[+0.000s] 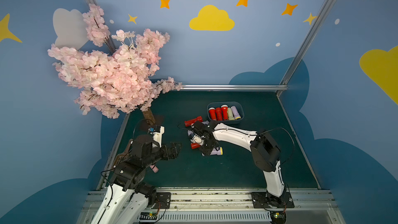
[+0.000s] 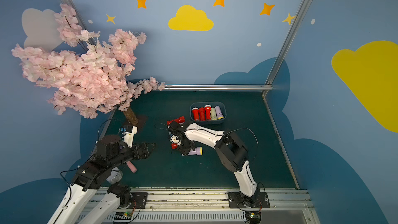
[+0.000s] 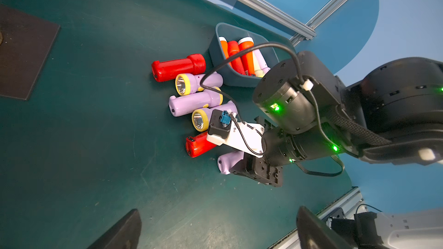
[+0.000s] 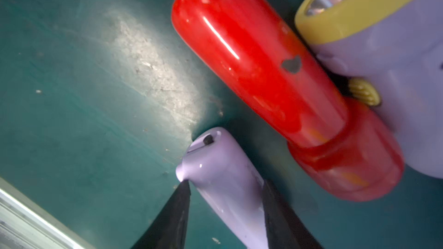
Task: Put the flashlights into the storage boxes
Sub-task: Pick up the flashlight from the center of the board.
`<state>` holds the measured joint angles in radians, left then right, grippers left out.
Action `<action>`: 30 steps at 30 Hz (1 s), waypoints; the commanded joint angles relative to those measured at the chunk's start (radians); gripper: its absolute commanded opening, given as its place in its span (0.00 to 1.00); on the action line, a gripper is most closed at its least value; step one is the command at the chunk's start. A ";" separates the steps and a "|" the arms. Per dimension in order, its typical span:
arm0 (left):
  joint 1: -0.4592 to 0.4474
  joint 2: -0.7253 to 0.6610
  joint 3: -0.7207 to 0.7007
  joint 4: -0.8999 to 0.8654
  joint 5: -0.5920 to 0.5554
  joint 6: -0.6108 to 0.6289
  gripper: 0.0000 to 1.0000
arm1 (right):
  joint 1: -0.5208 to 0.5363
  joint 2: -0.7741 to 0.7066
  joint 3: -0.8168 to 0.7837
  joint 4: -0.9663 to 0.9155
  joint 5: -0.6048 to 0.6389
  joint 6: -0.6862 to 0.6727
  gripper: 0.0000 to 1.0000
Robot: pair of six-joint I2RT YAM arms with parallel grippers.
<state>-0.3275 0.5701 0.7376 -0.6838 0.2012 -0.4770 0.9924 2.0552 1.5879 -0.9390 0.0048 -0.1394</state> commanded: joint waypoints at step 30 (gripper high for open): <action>0.015 0.137 0.071 0.057 0.018 0.064 0.99 | -0.004 0.088 -0.007 -0.018 0.035 0.074 0.32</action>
<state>-0.3202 0.6876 0.7792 -0.6598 0.2062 -0.4419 0.9920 2.0892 1.5692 -0.9848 -0.0036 -0.0864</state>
